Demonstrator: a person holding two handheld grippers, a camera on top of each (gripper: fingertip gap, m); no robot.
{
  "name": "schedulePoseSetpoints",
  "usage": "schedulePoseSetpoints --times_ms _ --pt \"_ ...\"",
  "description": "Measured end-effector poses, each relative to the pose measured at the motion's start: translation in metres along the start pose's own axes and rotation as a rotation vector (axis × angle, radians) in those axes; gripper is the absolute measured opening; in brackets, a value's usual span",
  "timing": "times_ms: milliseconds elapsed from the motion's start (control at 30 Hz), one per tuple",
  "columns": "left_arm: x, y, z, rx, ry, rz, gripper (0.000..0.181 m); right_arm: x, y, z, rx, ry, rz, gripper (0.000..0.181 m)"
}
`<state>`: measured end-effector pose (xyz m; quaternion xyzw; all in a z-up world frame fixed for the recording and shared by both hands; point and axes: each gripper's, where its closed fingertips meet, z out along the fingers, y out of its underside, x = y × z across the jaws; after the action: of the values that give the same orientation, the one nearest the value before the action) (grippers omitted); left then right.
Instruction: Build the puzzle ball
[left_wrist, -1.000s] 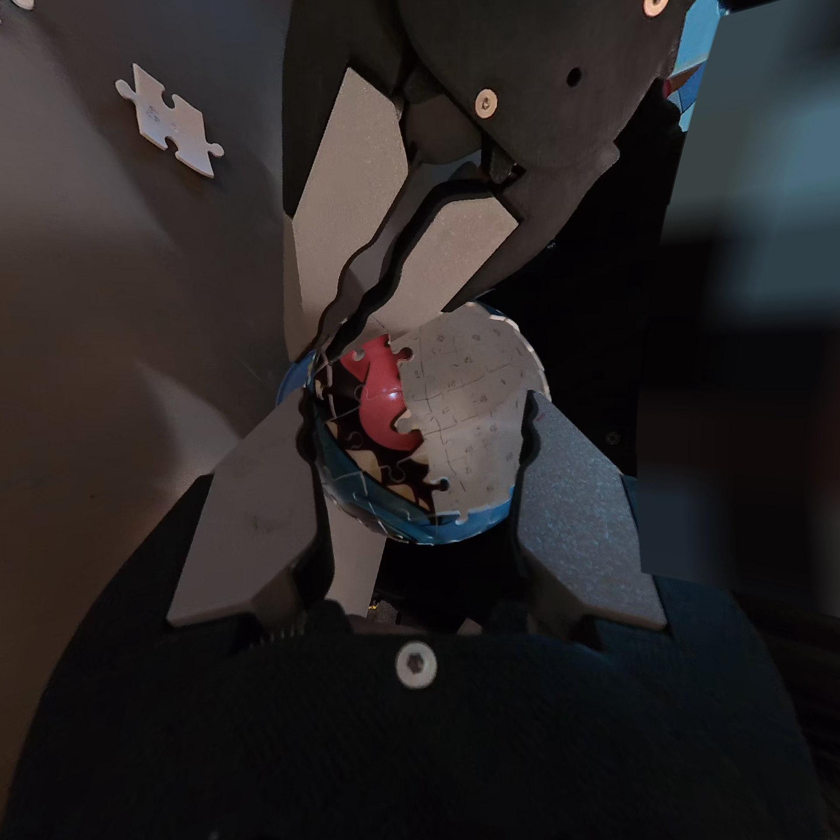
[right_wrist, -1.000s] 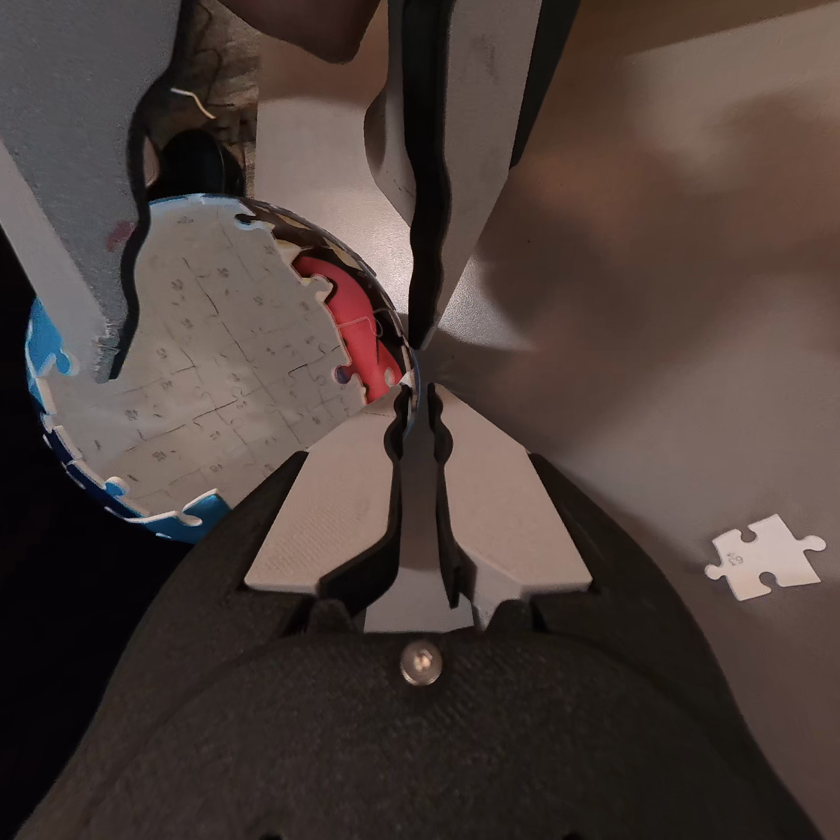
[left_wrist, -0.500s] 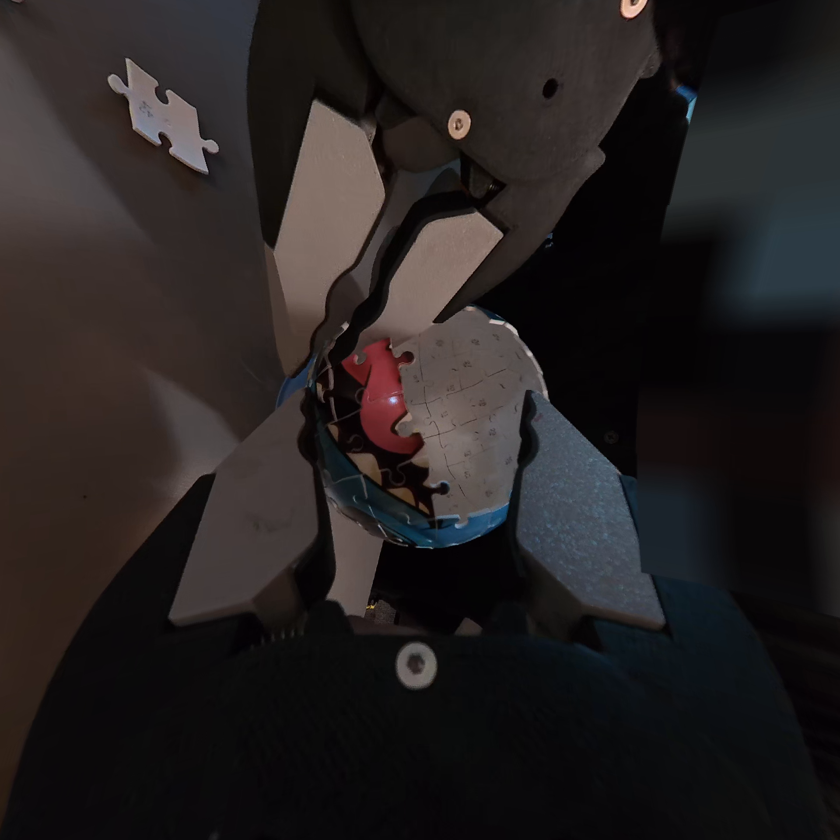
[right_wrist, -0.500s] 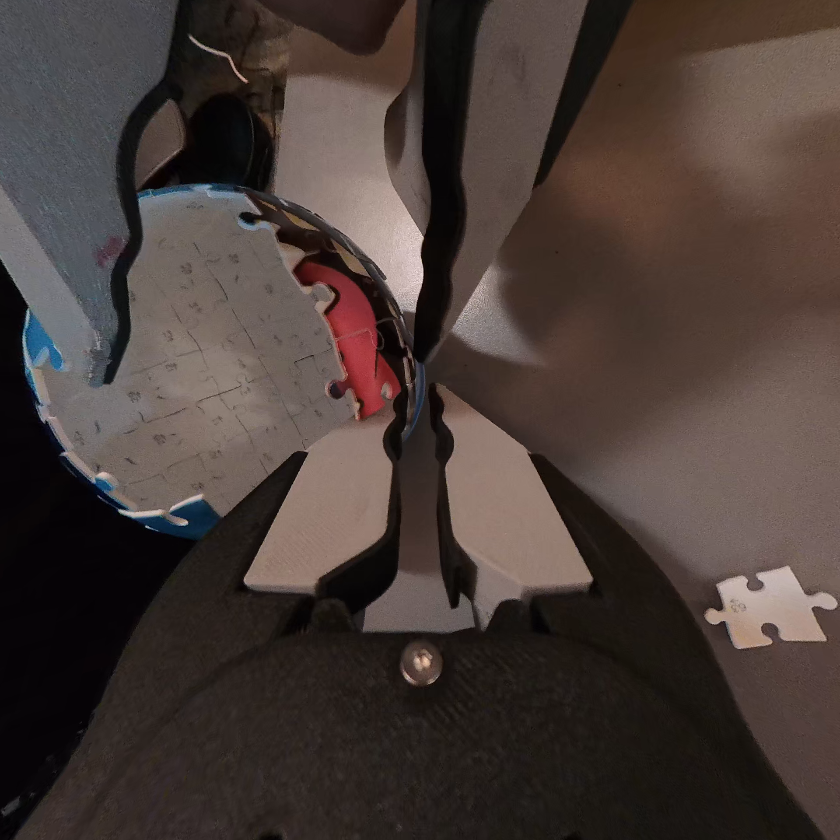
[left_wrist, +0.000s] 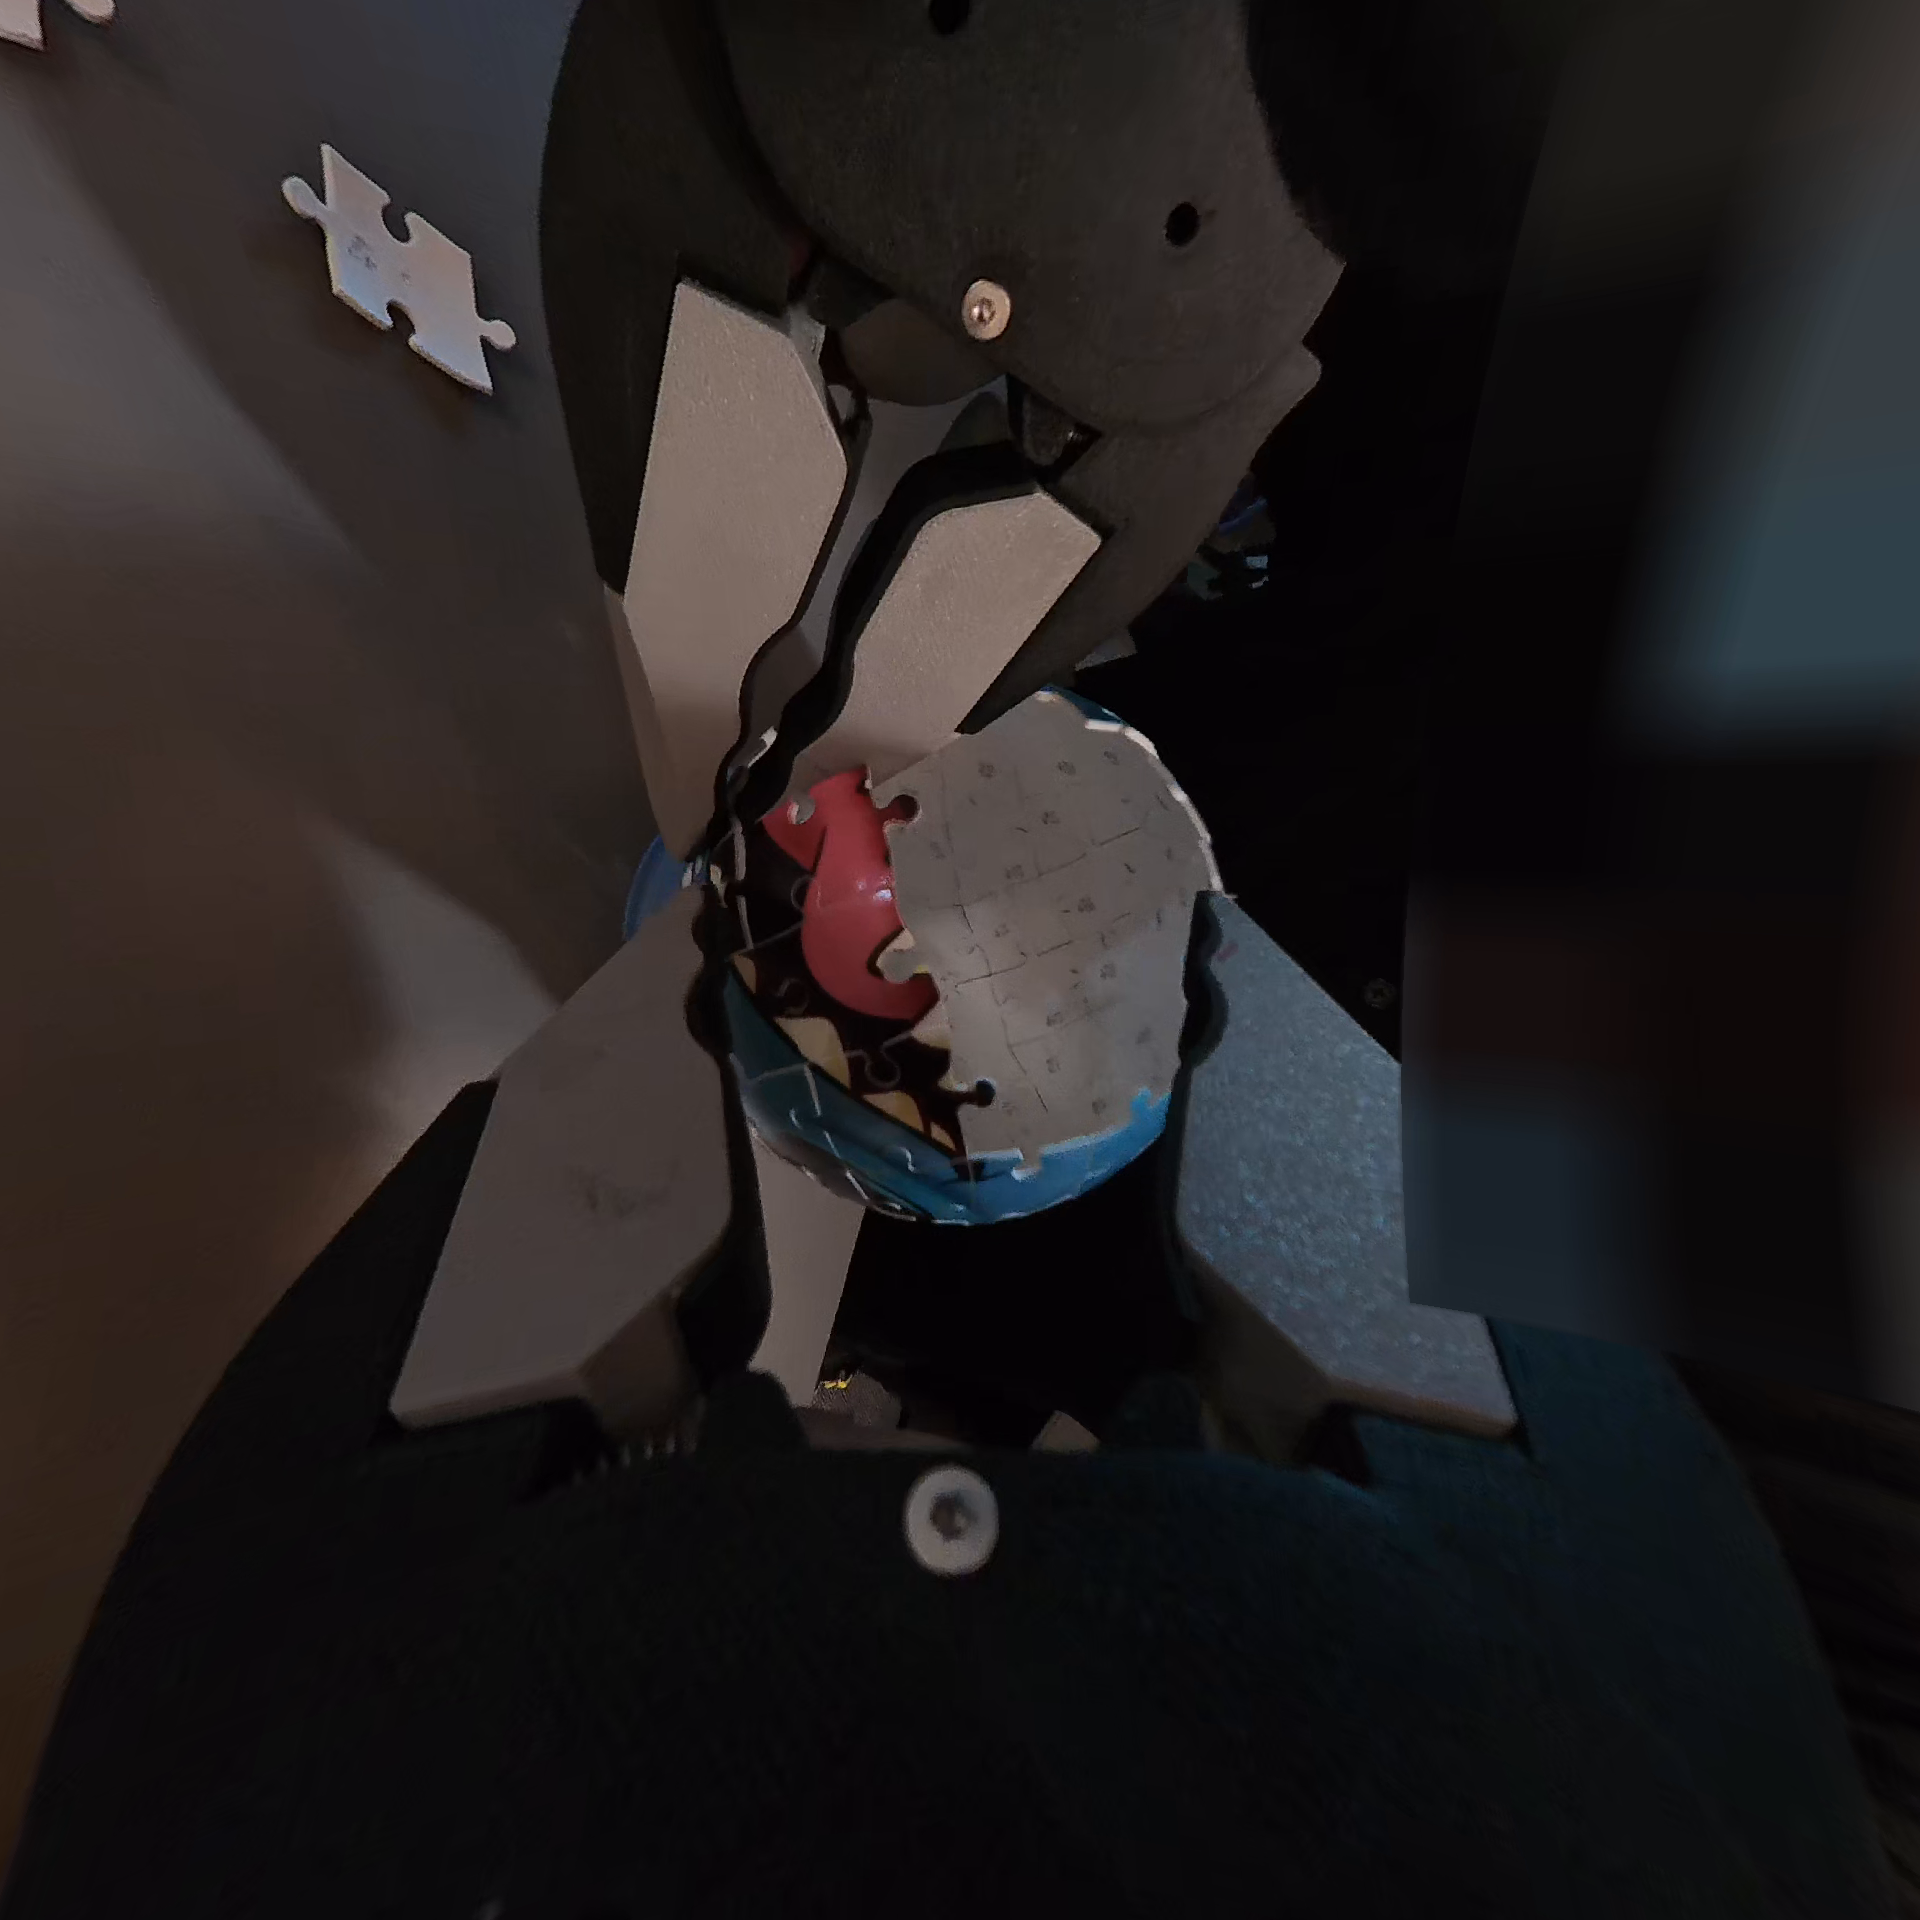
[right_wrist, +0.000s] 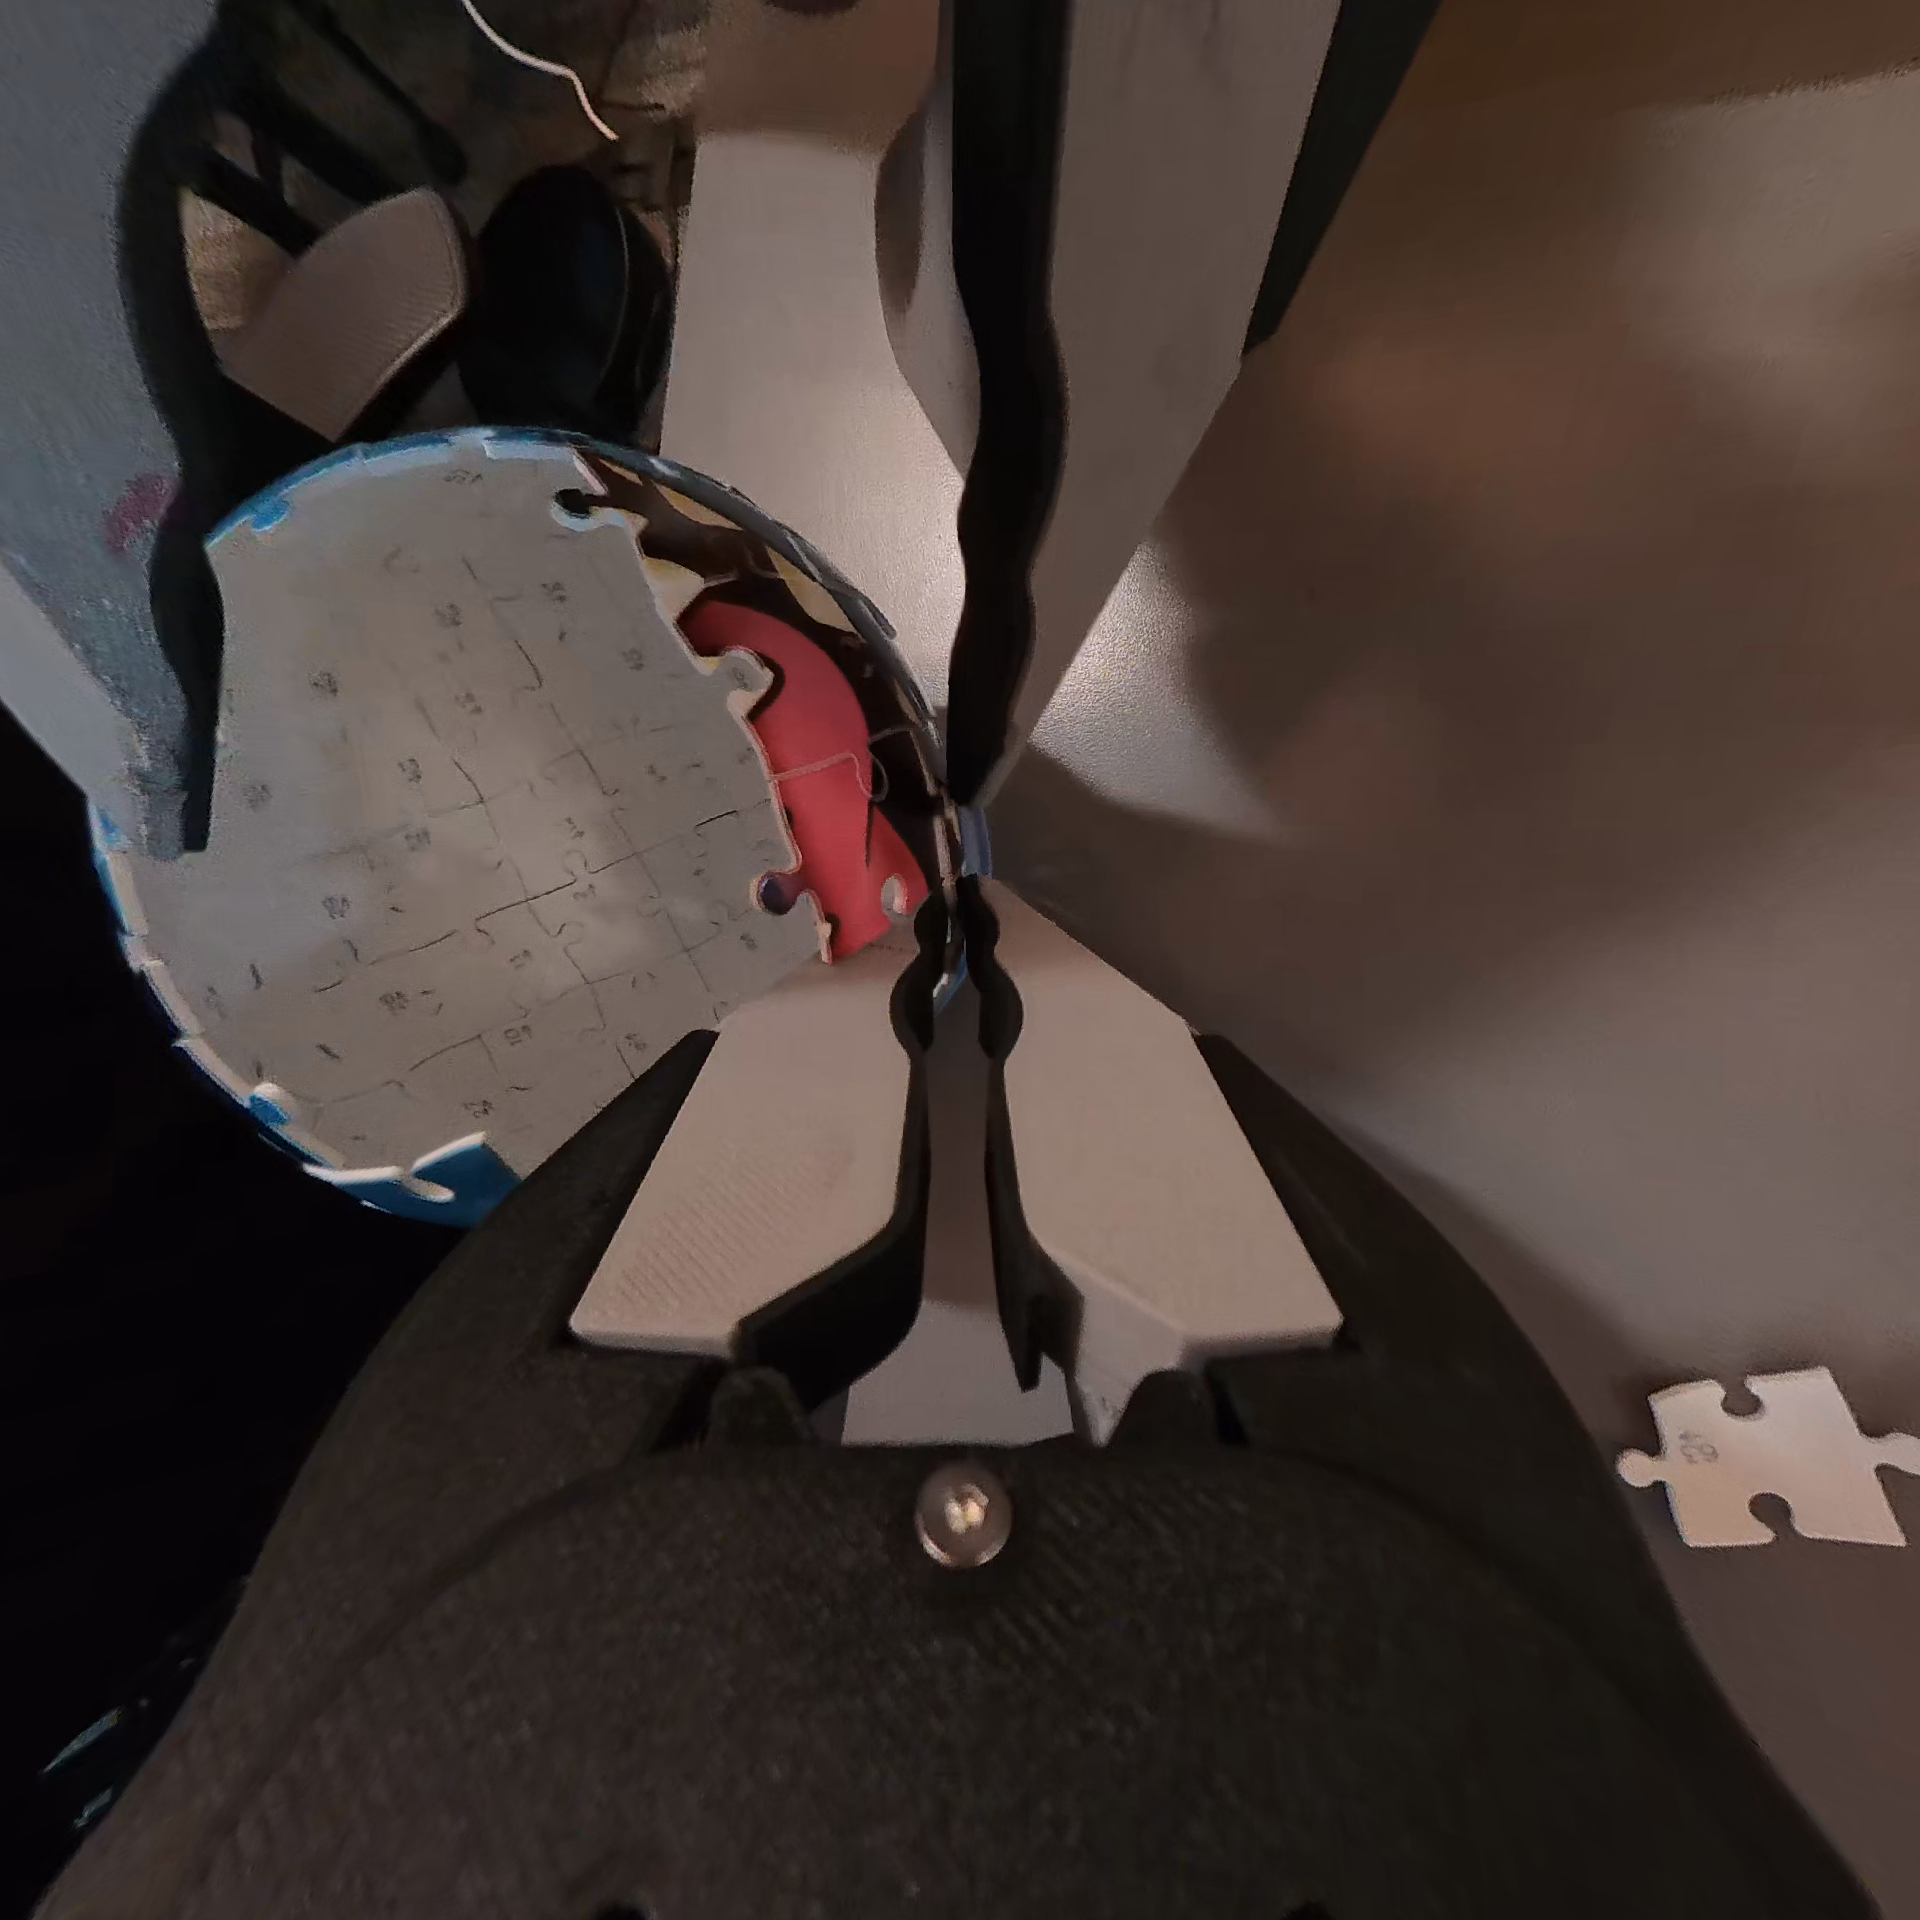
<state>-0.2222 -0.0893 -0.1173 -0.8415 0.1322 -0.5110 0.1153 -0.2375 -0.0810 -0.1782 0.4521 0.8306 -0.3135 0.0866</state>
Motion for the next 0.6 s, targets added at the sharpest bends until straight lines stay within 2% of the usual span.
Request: schedulePoseSetpoints --times_ms 333,600 --pt "0.0002 0.0088 -0.0055 0.009 -0.017 -0.019 0.089 0.001 -0.0002 0.0003 -0.016 0.018 0.038 0.0" --pt "0.0002 0.0092 -0.0055 0.004 -0.015 -0.013 0.089 0.0013 -0.0007 0.0007 -0.009 0.023 -0.009 0.0"
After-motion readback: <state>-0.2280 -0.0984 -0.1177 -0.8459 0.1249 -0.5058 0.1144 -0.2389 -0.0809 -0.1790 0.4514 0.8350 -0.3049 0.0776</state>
